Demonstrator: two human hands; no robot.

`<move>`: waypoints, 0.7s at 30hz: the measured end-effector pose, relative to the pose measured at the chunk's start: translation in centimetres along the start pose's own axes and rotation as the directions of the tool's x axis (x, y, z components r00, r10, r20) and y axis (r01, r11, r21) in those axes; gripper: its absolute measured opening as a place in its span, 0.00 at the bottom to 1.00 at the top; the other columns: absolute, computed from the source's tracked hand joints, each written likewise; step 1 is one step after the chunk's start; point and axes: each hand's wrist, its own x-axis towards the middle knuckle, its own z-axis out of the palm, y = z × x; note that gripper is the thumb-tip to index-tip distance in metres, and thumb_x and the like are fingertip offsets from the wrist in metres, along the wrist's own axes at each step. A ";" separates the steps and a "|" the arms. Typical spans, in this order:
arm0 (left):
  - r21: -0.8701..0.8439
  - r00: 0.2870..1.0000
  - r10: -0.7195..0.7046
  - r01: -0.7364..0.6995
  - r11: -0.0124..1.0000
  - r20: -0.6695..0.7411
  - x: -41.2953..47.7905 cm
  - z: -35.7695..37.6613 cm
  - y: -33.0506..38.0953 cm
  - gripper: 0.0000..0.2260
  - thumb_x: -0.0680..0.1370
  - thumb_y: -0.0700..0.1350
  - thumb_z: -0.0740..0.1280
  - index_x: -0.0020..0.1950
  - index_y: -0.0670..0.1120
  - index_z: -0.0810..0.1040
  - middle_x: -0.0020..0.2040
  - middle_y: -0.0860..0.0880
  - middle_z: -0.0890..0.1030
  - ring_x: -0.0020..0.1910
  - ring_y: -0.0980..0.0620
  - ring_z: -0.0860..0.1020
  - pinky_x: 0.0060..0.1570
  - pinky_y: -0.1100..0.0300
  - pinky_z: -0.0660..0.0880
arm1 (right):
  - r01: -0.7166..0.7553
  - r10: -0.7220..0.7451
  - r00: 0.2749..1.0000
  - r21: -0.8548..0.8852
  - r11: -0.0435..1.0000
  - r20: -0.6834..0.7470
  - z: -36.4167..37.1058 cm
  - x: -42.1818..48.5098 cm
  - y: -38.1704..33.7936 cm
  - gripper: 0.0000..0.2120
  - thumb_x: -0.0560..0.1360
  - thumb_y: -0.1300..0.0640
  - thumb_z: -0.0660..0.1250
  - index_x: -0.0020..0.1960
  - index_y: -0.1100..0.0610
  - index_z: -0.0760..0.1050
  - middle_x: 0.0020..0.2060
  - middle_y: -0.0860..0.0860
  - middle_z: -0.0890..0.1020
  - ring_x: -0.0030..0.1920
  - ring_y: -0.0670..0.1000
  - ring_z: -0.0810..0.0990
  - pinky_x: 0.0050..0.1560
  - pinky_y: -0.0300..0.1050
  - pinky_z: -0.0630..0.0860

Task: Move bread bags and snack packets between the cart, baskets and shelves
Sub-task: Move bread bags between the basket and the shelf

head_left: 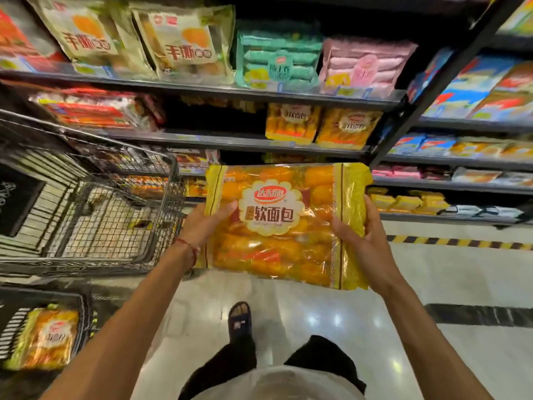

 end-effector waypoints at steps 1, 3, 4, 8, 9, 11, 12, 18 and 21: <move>-0.007 1.000 0.002 -0.002 1.000 -0.003 0.6 -0.1 0.2 0.17 0.75 0.56 0.74 0.62 0.55 0.76 0.57 0.56 0.80 0.60 0.51 0.77 0.62 0.56 0.71 | -0.013 0.013 1.000 -0.001 1.000 0.008 0.1 0.7 -0.1 0.35 0.78 0.49 0.73 0.80 0.39 0.59 0.68 0.40 0.78 0.63 0.41 0.81 0.57 0.44 0.82; -0.035 0.999 0.012 -0.013 0.999 -0.033 1.7 0.1 0.4 0.19 0.75 0.55 0.74 0.64 0.52 0.77 0.54 0.55 0.82 0.54 0.52 0.80 0.51 0.60 0.75 | -0.046 0.046 0.998 -0.002 0.999 0.040 0.2 2.2 -0.1 0.33 0.80 0.51 0.70 0.79 0.39 0.60 0.67 0.40 0.78 0.60 0.40 0.82 0.51 0.38 0.83; -0.040 0.999 0.023 -0.025 0.999 -0.049 2.5 0.2 0.2 0.17 0.76 0.54 0.74 0.62 0.52 0.76 0.51 0.57 0.81 0.51 0.55 0.80 0.45 0.62 0.74 | -0.067 0.067 0.996 -0.006 0.998 0.056 0.2 3.0 0.0 0.32 0.80 0.51 0.70 0.79 0.40 0.60 0.67 0.40 0.78 0.59 0.40 0.83 0.48 0.36 0.83; 0.005 0.988 0.052 -0.052 0.999 -0.145 5.2 1.4 0.1 0.14 0.77 0.49 0.75 0.60 0.48 0.78 0.48 0.57 0.82 0.45 0.62 0.81 0.38 0.69 0.75 | -0.132 0.133 0.989 -0.016 0.991 0.059 0.4 7.4 0.9 0.30 0.81 0.51 0.70 0.79 0.40 0.61 0.65 0.41 0.80 0.60 0.43 0.82 0.54 0.42 0.81; 0.011 0.981 0.057 -0.056 0.998 -0.186 5.8 1.7 0.0 0.14 0.77 0.48 0.75 0.59 0.47 0.78 0.47 0.57 0.83 0.42 0.65 0.81 0.36 0.72 0.75 | -0.141 0.143 0.988 -0.028 0.990 0.065 0.5 8.6 1.3 0.31 0.81 0.51 0.70 0.79 0.40 0.61 0.65 0.41 0.80 0.60 0.44 0.82 0.55 0.44 0.80; 0.015 0.969 0.067 -0.065 0.998 -0.237 7.4 2.3 -0.6 0.10 0.77 0.46 0.75 0.56 0.47 0.80 0.40 0.59 0.83 0.35 0.70 0.80 0.31 0.76 0.72 | -0.149 0.152 0.985 -0.049 0.988 0.079 0.8 11.2 2.0 0.31 0.80 0.49 0.71 0.79 0.40 0.61 0.65 0.42 0.80 0.61 0.46 0.81 0.55 0.46 0.78; 0.025 0.970 0.069 -0.066 0.998 -0.233 8.2 2.7 -0.7 0.07 0.77 0.45 0.75 0.52 0.48 0.81 0.36 0.59 0.84 0.33 0.70 0.80 0.31 0.76 0.72 | -0.150 0.153 0.985 -0.051 0.987 0.081 0.9 12.4 2.4 0.31 0.79 0.48 0.72 0.78 0.41 0.63 0.64 0.42 0.80 0.61 0.46 0.82 0.54 0.45 0.78; 0.066 0.972 0.116 -0.105 0.992 -0.206 14.4 4.0 -2.4 0.05 0.79 0.47 0.72 0.55 0.52 0.82 0.44 0.62 0.86 0.44 0.65 0.84 0.44 0.65 0.81 | -0.162 0.169 0.982 -0.081 0.983 0.088 2.3 20.0 5.1 0.32 0.72 0.41 0.78 0.72 0.43 0.70 0.59 0.41 0.85 0.55 0.43 0.86 0.54 0.47 0.82; 0.103 0.977 0.126 -0.109 0.989 -0.171 19.4 4.0 -4.6 0.09 0.81 0.52 0.69 0.60 0.53 0.82 0.50 0.59 0.86 0.49 0.65 0.84 0.50 0.64 0.81 | -0.174 0.178 0.981 -0.055 0.983 0.076 4.2 24.5 7.4 0.29 0.72 0.44 0.79 0.70 0.44 0.73 0.57 0.43 0.85 0.53 0.44 0.86 0.47 0.41 0.82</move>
